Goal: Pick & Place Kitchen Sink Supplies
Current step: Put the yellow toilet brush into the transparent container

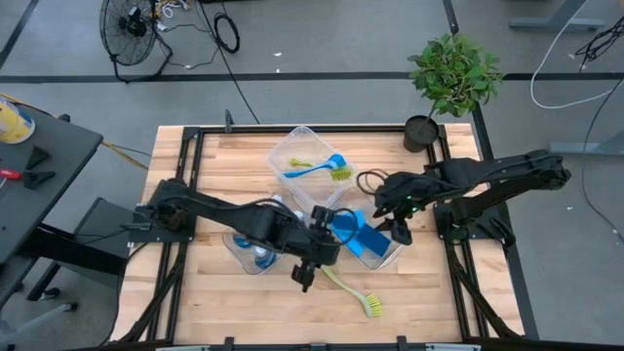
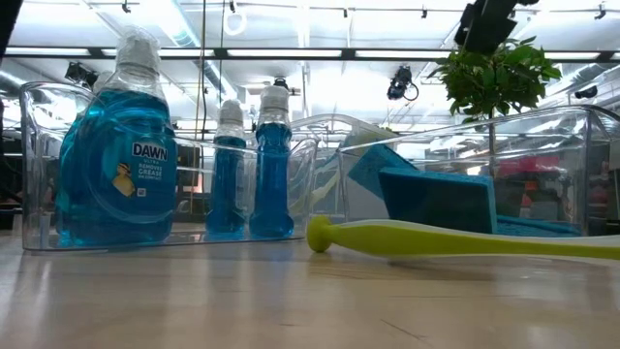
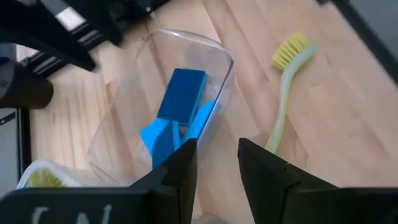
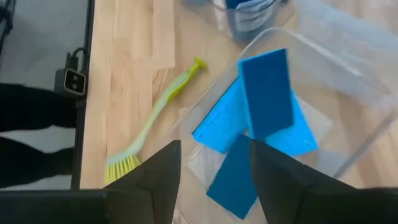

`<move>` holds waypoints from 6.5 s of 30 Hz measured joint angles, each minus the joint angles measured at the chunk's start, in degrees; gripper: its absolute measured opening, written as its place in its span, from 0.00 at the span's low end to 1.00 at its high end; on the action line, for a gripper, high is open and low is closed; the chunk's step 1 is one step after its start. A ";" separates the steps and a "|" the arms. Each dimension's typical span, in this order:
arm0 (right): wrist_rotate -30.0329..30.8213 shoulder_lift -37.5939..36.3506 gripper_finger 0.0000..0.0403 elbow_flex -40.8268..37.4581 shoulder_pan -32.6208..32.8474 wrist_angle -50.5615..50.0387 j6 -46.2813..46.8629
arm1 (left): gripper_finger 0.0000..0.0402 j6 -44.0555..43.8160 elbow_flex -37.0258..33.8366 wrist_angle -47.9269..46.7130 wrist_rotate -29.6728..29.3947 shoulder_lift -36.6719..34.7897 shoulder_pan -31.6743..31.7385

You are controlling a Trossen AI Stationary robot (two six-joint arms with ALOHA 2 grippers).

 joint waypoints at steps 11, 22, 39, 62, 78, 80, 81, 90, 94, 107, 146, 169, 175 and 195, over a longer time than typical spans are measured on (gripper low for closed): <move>2.22 -12.35 0.47 0.00 0.00 -4.03 1.04 | 0.30 6.71 0.02 3.56 7.93 5.88 0.09; 6.93 -16.04 0.47 0.00 0.00 -5.50 1.68 | 0.30 10.87 0.02 3.18 14.29 11.52 0.09; 7.06 -15.97 0.47 0.00 0.00 -5.47 1.63 | 0.30 13.24 0.05 4.38 17.58 18.35 0.47; 7.08 -15.97 0.47 0.00 0.00 -5.56 1.49 | 0.30 14.27 0.02 4.24 20.45 19.62 1.50; 9.00 -15.95 0.47 0.02 -0.02 -5.56 1.44 | 0.30 18.49 -2.49 5.86 17.88 19.67 1.78; 9.01 -15.93 0.47 0.01 -0.02 -5.55 1.44 | 0.30 18.48 -3.32 6.72 17.86 19.67 1.79; 9.00 -15.93 0.47 0.00 -0.02 -5.54 1.44 | 0.30 18.46 -3.72 7.04 17.86 19.67 1.79; 9.00 -15.91 0.47 0.00 -0.02 -5.56 1.41 | 0.30 18.41 -7.57 9.13 15.76 19.64 1.77; 9.00 -15.91 0.47 0.00 -0.02 -5.56 1.41 | 0.30 18.50 -8.78 9.53 15.57 19.62 1.79; 9.00 -15.91 0.47 0.00 -0.02 -5.54 1.44 | 0.30 18.57 -12.16 10.41 13.67 19.62 2.01; 10.47 -15.91 0.47 0.00 0.00 -5.09 1.07 | 0.20 18.38 16.63 -23.97 7.49 19.27 -0.45; 10.47 -15.92 0.47 0.00 -0.01 -5.10 0.36 | 0.20 10.73 18.09 -36.38 -0.10 5.49 16.35; 10.47 -15.92 0.47 0.00 -0.02 -4.96 0.39 | 0.20 12.32 18.06 -36.35 0.00 2.07 22.40; 14.37 -15.91 0.47 0.00 -0.02 -0.98 0.37 | 0.20 19.18 18.05 -27.42 15.62 -1.01 39.31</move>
